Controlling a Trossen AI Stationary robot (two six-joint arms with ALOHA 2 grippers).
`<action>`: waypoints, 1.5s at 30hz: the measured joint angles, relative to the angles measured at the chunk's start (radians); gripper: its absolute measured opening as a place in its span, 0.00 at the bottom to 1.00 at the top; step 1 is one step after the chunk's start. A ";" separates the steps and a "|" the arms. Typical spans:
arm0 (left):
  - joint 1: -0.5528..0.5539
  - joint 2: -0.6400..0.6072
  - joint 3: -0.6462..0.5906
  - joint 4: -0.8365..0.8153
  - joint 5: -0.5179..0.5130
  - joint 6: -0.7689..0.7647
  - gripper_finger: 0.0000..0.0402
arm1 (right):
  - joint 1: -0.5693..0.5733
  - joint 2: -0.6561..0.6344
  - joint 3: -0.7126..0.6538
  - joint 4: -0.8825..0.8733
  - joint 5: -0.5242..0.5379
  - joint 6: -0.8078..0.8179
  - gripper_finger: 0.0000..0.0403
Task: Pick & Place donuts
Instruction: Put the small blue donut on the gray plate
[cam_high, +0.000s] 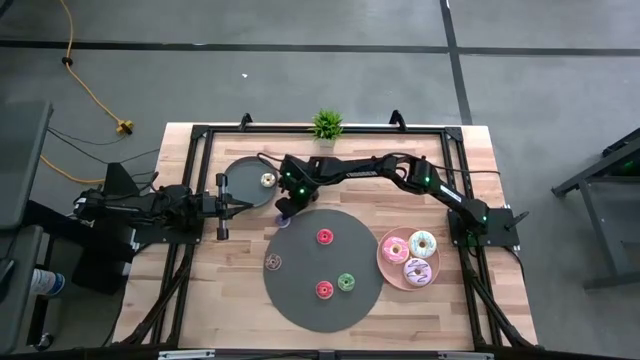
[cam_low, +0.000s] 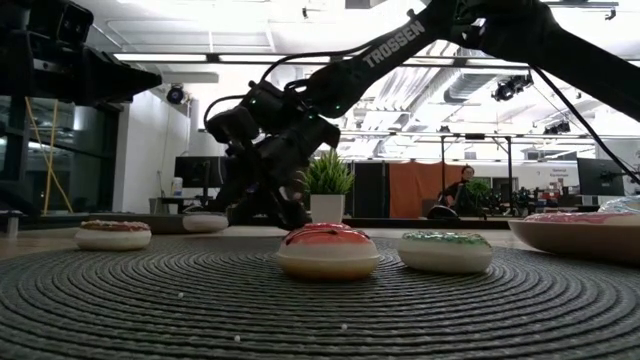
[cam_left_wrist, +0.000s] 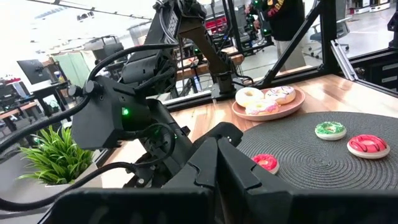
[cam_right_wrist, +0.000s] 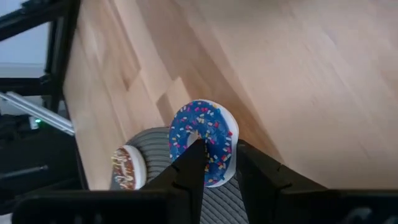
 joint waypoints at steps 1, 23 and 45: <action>0.000 0.000 0.000 0.000 0.000 0.000 0.00 | 0.000 0.000 0.000 0.009 -0.006 0.002 0.19; 0.000 0.000 0.000 0.000 0.000 0.000 0.00 | -0.067 0.000 0.208 -0.018 -0.010 -0.022 0.19; 0.000 0.000 0.000 0.000 0.000 0.000 0.00 | -0.128 0.016 0.235 0.025 0.321 0.123 0.19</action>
